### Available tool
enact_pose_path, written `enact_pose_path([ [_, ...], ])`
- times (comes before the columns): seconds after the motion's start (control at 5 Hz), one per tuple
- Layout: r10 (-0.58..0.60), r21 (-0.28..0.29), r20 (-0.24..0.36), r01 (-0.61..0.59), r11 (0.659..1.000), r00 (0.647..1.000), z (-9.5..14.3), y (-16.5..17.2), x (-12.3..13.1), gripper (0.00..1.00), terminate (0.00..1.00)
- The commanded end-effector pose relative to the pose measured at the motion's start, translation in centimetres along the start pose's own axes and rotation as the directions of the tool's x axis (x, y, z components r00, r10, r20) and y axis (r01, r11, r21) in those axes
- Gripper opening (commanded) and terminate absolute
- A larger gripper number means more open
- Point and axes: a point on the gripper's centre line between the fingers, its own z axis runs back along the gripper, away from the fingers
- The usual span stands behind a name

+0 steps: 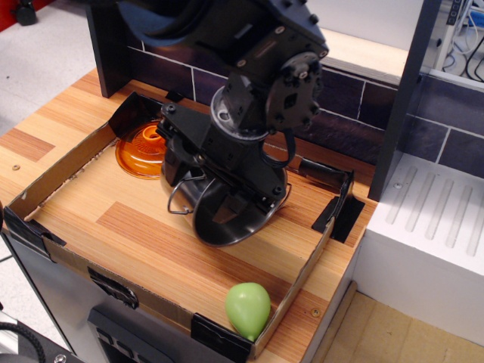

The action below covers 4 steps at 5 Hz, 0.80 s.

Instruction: Upright metal pot

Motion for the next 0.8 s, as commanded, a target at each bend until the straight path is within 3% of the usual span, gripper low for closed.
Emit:
enact_pose_path([
  [0.0,0.023,-0.021,0.02,-0.023,1.0,1.0,0.5,0.7,0.3,0.0,0.0],
  [0.4,0.075,-0.126,-0.037,-0.079,0.989,0.996,1.7,2.5,0.8,0.0,0.0],
  [0.6,0.082,-0.213,-0.136,-0.11,0.971,0.987,2.2,3.6,1.1,0.0,0.0],
])
